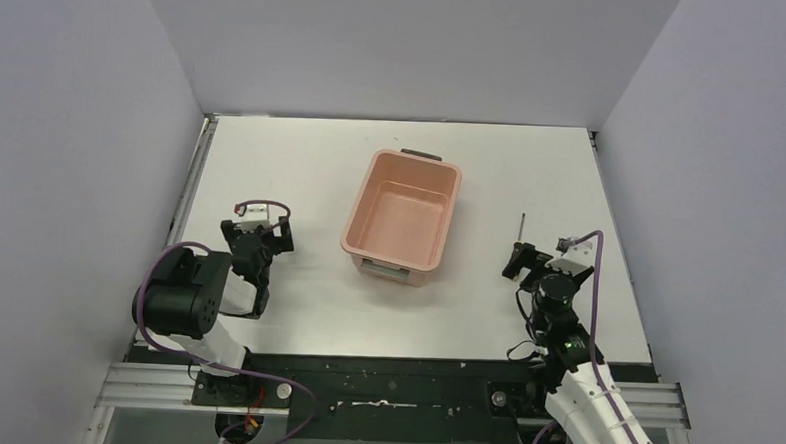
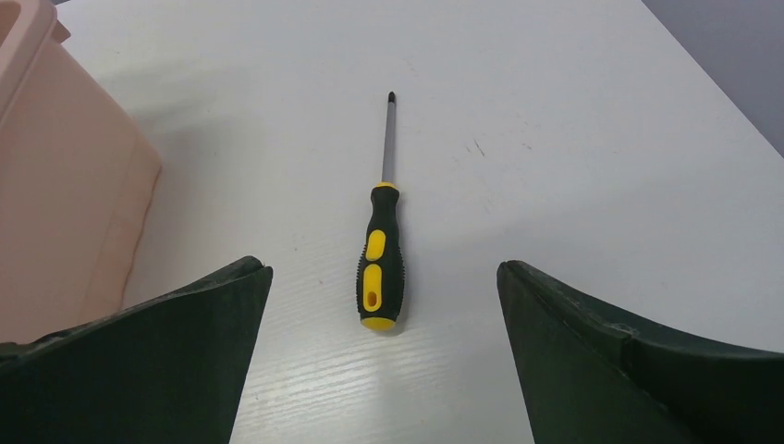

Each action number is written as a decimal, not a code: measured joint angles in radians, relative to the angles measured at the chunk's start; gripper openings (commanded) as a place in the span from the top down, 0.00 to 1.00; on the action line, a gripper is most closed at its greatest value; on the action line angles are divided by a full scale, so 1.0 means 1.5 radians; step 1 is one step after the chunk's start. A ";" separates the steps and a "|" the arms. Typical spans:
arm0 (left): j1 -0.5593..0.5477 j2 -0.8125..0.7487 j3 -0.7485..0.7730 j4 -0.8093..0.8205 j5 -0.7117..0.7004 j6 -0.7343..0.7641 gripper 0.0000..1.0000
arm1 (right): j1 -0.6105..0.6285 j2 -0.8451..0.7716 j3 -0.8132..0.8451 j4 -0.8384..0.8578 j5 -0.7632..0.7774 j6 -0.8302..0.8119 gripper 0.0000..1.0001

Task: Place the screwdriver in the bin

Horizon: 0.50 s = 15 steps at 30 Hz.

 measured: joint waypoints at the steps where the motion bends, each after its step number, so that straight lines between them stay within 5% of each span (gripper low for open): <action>1: 0.000 0.000 0.000 0.000 0.000 0.000 0.03 | 0.000 0.002 0.001 -0.001 0.000 0.000 0.00; 6: 0.000 0.000 0.000 0.000 0.000 0.000 0.03 | 0.000 0.070 0.087 -0.063 0.012 0.000 0.00; 15: 0.000 0.000 0.000 0.000 0.000 0.000 0.03 | -0.068 0.432 0.521 -0.227 -0.026 -0.005 0.01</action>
